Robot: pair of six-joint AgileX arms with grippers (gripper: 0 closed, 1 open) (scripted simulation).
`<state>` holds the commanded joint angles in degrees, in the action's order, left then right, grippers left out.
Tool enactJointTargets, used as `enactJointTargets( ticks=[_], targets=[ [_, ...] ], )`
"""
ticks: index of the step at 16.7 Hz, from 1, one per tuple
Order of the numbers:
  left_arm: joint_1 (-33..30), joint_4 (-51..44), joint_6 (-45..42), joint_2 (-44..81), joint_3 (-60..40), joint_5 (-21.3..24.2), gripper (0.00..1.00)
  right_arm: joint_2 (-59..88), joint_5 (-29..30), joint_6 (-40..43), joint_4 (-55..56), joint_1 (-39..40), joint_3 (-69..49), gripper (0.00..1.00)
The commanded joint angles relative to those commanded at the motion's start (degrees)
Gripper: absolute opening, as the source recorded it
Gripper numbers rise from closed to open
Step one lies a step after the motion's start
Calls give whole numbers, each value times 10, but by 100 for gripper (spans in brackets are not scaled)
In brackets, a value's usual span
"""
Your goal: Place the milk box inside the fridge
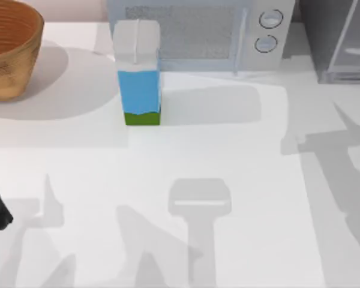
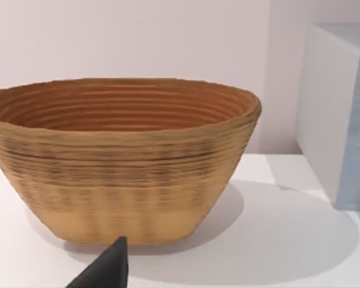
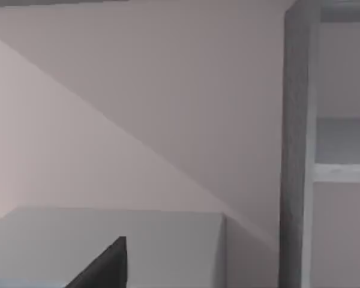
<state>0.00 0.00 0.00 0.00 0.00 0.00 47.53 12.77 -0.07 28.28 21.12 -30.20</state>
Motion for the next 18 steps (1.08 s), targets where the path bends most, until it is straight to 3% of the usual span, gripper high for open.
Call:
enactJointTargets(
  ticks=[18],
  targets=[
    [0, 0, 0, 0, 0, 0, 100, 572, 170, 27, 246, 219, -336, 100]
  ],
)
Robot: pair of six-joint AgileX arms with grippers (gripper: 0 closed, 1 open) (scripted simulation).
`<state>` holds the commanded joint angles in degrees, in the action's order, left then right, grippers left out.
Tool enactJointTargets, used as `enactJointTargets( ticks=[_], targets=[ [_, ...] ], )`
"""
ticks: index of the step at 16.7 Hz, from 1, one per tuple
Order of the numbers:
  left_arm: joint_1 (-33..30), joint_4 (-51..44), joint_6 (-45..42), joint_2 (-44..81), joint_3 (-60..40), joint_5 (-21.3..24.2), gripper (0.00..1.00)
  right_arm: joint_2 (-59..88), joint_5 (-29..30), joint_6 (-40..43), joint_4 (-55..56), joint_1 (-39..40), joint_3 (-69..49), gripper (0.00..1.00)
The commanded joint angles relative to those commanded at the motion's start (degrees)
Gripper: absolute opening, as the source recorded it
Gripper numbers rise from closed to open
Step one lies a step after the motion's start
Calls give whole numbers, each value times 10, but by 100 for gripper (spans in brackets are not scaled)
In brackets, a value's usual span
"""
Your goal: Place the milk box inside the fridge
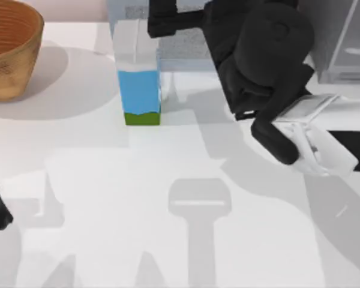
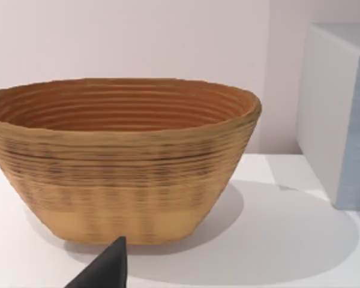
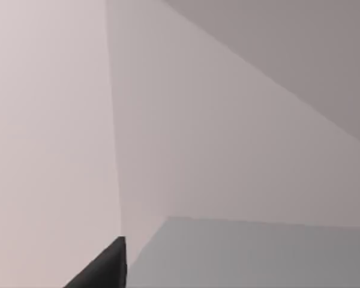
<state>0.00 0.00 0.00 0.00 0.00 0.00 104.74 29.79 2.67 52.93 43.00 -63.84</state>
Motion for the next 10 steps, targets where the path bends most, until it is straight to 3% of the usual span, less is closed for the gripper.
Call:
enactJointTargets(
  ticks=[10],
  targets=[
    [0, 0, 0, 0, 0, 0, 100, 267, 121, -13, 64, 69, -171, 100]
  ],
)
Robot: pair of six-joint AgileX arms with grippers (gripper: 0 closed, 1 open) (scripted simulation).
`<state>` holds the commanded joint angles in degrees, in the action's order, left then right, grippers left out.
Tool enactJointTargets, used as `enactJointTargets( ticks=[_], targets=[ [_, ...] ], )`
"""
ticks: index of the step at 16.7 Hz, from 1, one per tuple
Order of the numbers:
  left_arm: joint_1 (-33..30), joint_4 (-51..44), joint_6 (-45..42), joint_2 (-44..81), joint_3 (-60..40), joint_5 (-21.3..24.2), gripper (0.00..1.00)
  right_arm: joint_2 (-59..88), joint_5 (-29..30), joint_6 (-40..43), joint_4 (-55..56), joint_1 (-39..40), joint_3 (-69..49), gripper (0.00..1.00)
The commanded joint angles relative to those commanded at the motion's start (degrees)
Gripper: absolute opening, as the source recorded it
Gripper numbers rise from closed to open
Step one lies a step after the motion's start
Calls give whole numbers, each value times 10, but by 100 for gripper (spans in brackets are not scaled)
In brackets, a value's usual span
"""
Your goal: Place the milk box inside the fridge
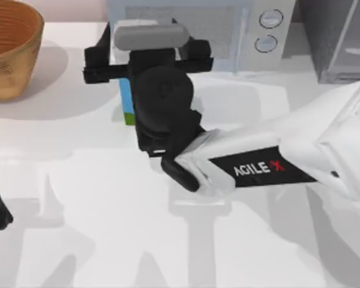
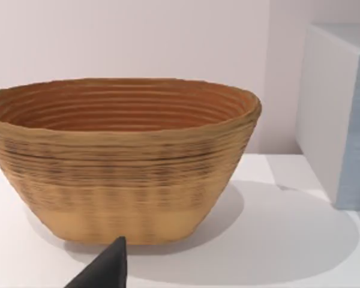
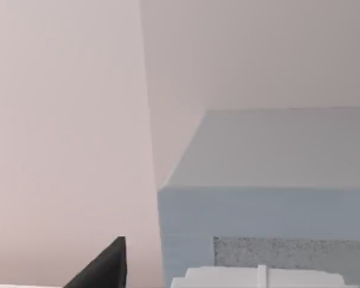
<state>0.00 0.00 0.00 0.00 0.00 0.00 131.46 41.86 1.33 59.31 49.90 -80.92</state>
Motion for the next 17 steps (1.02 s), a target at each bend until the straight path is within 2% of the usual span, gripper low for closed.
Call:
enactJointTargets(
  ticks=[9, 17],
  targets=[
    [0, 0, 0, 0, 0, 0, 100, 196, 117, -21, -21, 20, -127, 100],
    [0, 0, 0, 0, 0, 0, 100, 203, 123, -22, -24, 18, -132, 100]
  ],
)
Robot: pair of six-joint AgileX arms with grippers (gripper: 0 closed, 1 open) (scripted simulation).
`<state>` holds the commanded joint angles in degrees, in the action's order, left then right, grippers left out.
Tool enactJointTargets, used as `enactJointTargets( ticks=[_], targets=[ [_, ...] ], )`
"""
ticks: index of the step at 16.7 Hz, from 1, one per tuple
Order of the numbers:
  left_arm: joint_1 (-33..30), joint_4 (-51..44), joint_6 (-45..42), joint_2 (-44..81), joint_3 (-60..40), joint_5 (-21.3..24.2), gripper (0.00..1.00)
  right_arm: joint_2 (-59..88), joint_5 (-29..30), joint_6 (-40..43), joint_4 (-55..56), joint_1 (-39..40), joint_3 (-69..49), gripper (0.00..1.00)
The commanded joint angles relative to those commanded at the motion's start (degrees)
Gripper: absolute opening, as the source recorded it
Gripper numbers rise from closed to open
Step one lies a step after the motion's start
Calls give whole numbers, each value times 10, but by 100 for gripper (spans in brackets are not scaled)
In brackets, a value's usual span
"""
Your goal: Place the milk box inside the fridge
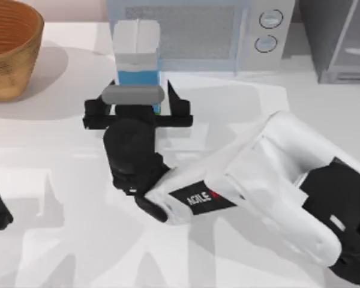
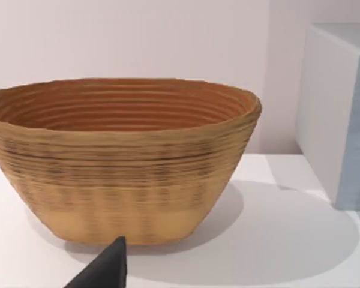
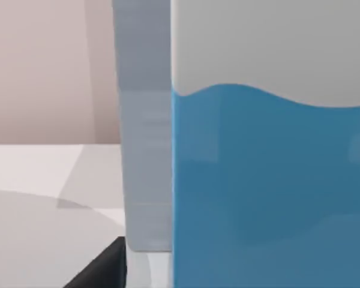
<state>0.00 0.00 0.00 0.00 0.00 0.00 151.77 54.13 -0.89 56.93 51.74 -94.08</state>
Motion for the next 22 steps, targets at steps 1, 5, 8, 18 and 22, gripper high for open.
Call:
enactJointTargets(
  ticks=[1, 5, 8, 18, 22],
  targets=[
    [0, 0, 0, 0, 0, 0, 100, 2, 4, 0, -2, 5, -5, 100],
    [0, 0, 0, 0, 0, 0, 100, 18, 30, 0, -26, 31, -45, 100],
    [0, 0, 0, 0, 0, 0, 100, 25, 21, 0, -51, 22, -76, 100],
    [0, 0, 0, 0, 0, 0, 100, 58, -43, 2, -68, -42, -129, 92],
    [0, 0, 0, 0, 0, 0, 100, 58, -43, 2, -68, -42, -129, 62]
  ],
)
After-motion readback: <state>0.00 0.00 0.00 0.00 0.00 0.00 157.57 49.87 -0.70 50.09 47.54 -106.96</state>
